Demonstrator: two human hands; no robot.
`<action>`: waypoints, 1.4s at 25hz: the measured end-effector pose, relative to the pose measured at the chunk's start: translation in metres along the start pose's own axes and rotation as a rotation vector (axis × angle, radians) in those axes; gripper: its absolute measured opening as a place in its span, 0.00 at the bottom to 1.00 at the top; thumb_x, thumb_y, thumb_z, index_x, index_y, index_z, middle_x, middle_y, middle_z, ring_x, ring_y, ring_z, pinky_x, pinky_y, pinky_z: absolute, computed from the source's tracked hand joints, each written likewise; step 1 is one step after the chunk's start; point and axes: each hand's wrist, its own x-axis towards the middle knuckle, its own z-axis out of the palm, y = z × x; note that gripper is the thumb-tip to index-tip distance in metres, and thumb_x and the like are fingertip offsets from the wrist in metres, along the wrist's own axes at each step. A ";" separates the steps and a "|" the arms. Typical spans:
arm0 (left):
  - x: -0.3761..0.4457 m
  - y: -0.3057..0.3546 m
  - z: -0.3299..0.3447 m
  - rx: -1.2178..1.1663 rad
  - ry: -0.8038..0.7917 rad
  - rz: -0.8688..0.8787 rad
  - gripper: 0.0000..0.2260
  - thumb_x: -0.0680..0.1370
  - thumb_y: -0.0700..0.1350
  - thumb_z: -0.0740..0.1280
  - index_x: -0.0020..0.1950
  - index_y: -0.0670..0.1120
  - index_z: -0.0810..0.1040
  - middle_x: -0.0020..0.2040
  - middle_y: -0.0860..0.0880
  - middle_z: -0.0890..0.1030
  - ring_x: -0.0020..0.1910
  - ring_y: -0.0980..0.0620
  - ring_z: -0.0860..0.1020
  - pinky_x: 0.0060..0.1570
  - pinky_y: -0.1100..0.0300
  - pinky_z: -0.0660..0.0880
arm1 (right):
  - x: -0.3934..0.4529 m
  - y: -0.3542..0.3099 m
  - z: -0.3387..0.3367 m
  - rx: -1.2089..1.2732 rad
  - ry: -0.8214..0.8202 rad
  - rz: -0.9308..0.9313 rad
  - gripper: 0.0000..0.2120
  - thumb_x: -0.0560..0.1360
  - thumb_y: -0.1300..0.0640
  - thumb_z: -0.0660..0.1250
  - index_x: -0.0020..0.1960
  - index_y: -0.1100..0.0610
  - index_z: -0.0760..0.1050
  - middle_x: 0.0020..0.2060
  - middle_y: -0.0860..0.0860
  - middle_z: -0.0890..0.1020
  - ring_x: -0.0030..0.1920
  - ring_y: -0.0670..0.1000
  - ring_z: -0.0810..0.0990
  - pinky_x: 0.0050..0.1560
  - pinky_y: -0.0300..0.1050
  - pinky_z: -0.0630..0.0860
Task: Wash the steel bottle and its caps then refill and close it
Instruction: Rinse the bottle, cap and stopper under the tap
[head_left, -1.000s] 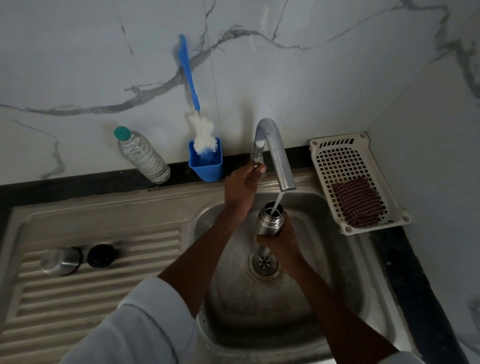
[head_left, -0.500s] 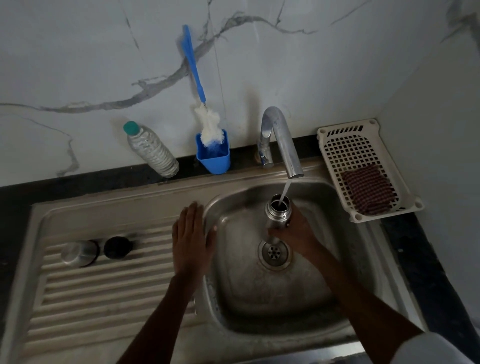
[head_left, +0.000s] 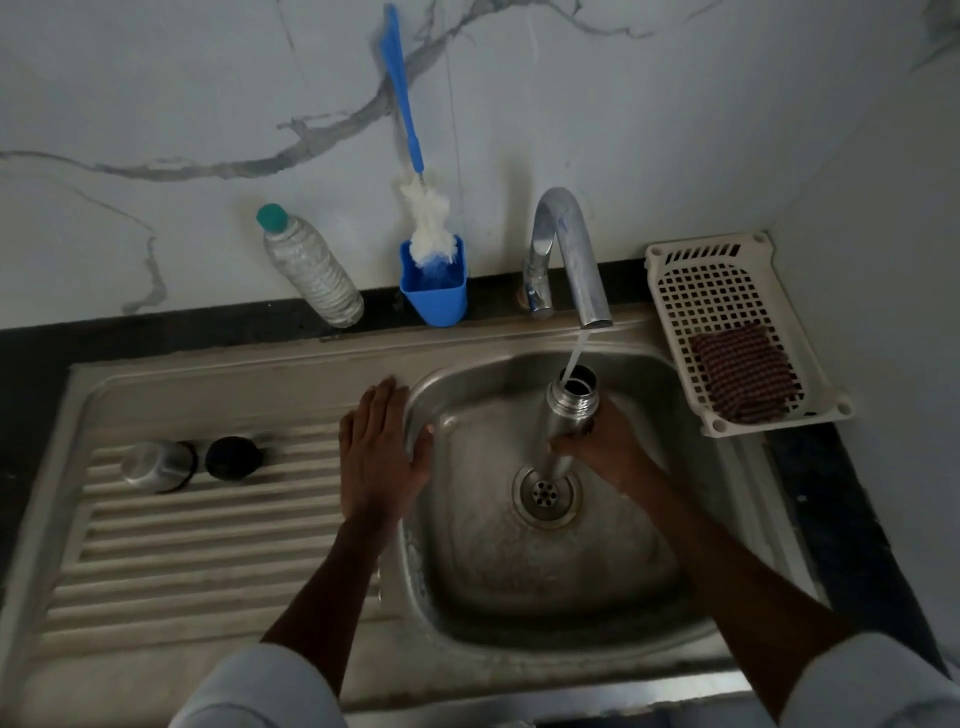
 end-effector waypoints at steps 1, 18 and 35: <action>0.002 -0.001 0.001 -0.002 0.006 -0.002 0.29 0.82 0.61 0.59 0.80 0.48 0.67 0.82 0.47 0.64 0.81 0.44 0.63 0.77 0.41 0.63 | 0.000 -0.004 0.000 0.002 0.004 0.001 0.37 0.61 0.72 0.81 0.64 0.49 0.75 0.53 0.42 0.84 0.57 0.46 0.83 0.59 0.45 0.79; -0.002 0.003 0.002 -0.054 0.032 -0.055 0.25 0.86 0.59 0.55 0.81 0.50 0.66 0.83 0.50 0.64 0.82 0.48 0.61 0.80 0.42 0.59 | -0.020 -0.024 0.027 1.337 0.077 0.661 0.30 0.72 0.43 0.75 0.68 0.58 0.75 0.62 0.62 0.81 0.62 0.64 0.78 0.62 0.60 0.77; 0.000 0.000 0.006 -0.024 0.058 -0.042 0.24 0.85 0.56 0.62 0.80 0.49 0.68 0.82 0.49 0.66 0.81 0.47 0.63 0.77 0.43 0.63 | -0.009 -0.029 0.033 1.673 0.123 0.679 0.32 0.76 0.44 0.73 0.70 0.66 0.74 0.58 0.69 0.83 0.58 0.65 0.83 0.46 0.60 0.85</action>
